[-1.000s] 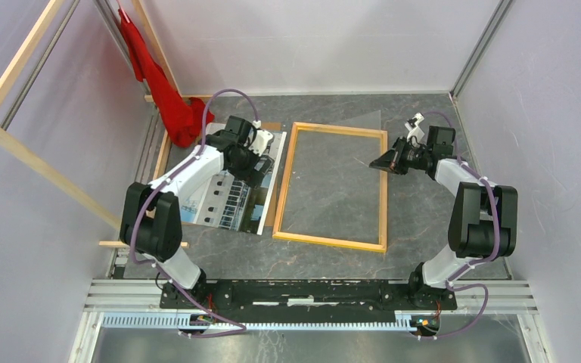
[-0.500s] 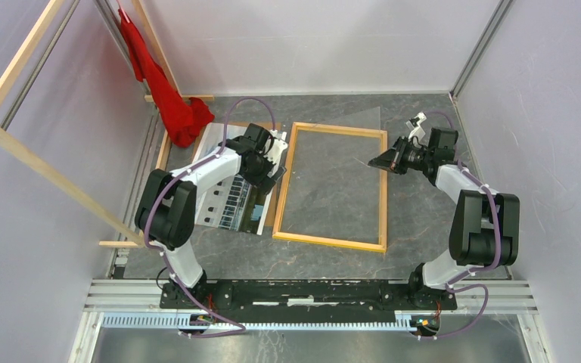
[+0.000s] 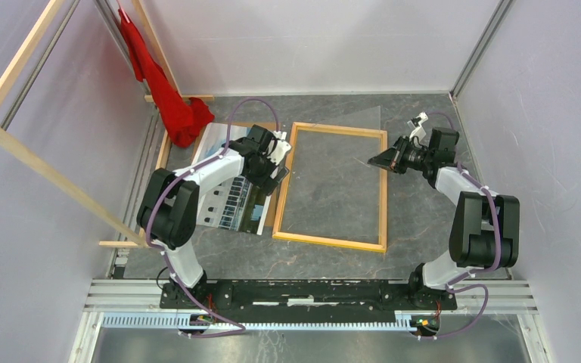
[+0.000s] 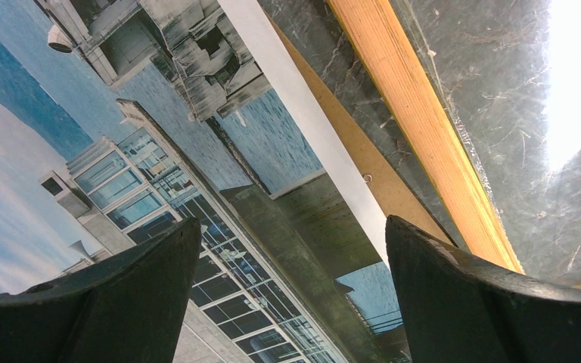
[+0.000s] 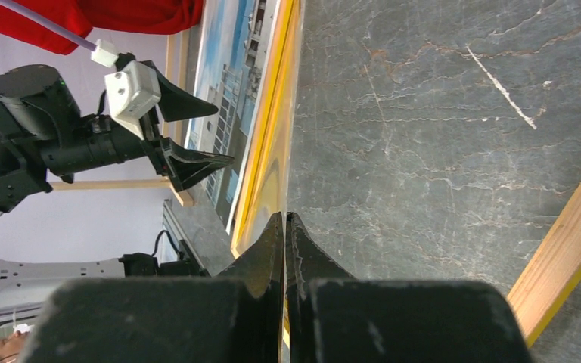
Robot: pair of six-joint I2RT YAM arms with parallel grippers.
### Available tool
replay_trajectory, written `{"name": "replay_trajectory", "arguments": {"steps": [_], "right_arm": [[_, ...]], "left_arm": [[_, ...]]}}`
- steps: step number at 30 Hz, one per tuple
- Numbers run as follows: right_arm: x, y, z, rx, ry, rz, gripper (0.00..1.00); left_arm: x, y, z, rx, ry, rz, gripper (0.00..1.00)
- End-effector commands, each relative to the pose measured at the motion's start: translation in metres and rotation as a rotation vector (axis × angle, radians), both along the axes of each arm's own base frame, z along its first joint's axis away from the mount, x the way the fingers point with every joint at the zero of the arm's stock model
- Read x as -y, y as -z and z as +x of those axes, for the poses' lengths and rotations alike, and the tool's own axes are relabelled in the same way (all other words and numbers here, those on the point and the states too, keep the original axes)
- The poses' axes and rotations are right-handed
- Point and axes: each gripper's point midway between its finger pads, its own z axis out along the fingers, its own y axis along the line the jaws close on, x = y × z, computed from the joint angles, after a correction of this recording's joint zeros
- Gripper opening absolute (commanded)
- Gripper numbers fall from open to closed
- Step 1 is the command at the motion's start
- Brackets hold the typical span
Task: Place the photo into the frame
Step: Place the photo frame item in the photo frame.
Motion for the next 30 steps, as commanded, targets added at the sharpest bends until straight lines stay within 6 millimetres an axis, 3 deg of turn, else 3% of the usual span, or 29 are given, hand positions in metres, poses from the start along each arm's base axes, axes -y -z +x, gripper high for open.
{"name": "replay_trajectory", "arguments": {"steps": [1,12,24,30], "right_arm": [[-0.005,-0.03,-0.002,0.11,-0.03,0.034,0.0],[-0.011,-0.054,-0.008,0.163,-0.038,0.107,0.0],[0.001,-0.013,0.0,0.046,0.014,0.005,0.0],[0.008,-0.003,0.002,0.012,0.055,-0.016,0.0]], "left_arm": [[0.004,0.001,0.005,0.015,-0.017,-0.013,0.96],[0.005,-0.003,0.003,0.021,-0.01,-0.025,0.96],[0.005,-0.002,0.001,0.018,-0.008,-0.024,0.95],[0.005,-0.004,0.0,0.015,-0.004,-0.025,0.95]]}}
